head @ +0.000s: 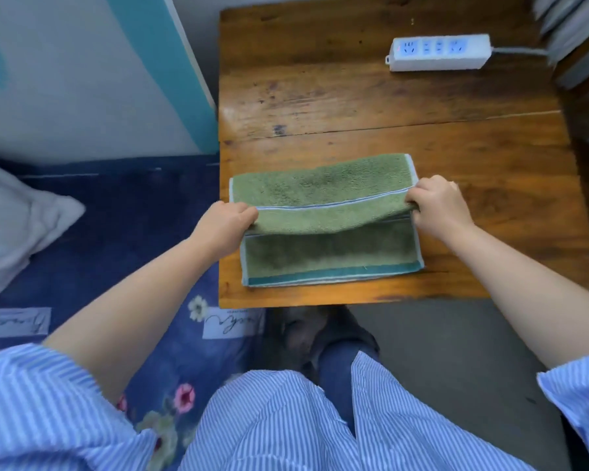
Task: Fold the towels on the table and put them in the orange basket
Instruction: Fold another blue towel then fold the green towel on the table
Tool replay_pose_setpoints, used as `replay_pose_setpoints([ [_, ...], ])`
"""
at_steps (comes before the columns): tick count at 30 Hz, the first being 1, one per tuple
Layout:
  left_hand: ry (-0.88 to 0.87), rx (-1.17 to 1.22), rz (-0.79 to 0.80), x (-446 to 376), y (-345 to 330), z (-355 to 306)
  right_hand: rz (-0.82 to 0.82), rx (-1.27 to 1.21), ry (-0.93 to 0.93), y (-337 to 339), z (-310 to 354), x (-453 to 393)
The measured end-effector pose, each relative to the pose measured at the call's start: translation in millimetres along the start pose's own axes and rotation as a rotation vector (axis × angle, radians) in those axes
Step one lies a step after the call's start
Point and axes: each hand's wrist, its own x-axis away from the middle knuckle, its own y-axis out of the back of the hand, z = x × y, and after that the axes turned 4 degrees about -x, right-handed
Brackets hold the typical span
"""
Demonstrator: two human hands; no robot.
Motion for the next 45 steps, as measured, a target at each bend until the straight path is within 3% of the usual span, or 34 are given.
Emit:
replay_pose_setpoints([
  [5, -0.015, -0.005, 0.038, 32.8, -25.3, -21.8, -0.017, 0.053, -0.008, -11.6, -0.6, 36.8],
  [12, -0.045, 0.019, 0.040, 51.7, -42.3, -34.9, -0.109, 0.107, 0.212, -11.3, 3.7, 69.9],
  [22, -0.019, -0.034, 0.152, 53.1, -59.8, -46.7, -0.006, 0.167, 0.255, -41.8, 0.7, 98.4],
  [25, 0.017, -0.059, 0.184, 53.7, -70.2, -52.6, 0.060, 0.162, 0.195, -52.2, 0.4, 102.4],
  [28, 0.063, -0.077, 0.188, 48.1, -69.4, -59.0, 0.028, 0.140, 0.214, -53.8, 1.9, 102.5],
  [31, 0.108, -0.006, 0.090, 33.7, -57.0, -64.7, -0.031, 0.045, 0.201, -53.6, 12.6, 86.5],
  [34, 0.176, 0.197, -0.104, 7.8, -47.0, -75.1, -0.078, -0.056, 0.214, -56.3, 40.2, 54.9],
  [39, 0.308, 0.563, -0.294, -44.3, -39.7, -93.4, 0.079, -0.090, 0.165, -75.9, 78.8, -10.1],
  [42, 0.288, 0.558, -0.308, -61.7, -50.9, -96.2, 0.157, 0.028, 0.209, -93.8, 83.4, -32.3],
  [45, 0.274, 0.395, -0.255, -64.4, -73.6, -89.2, 0.206, 0.093, 0.266, -107.4, 76.7, -38.5],
])
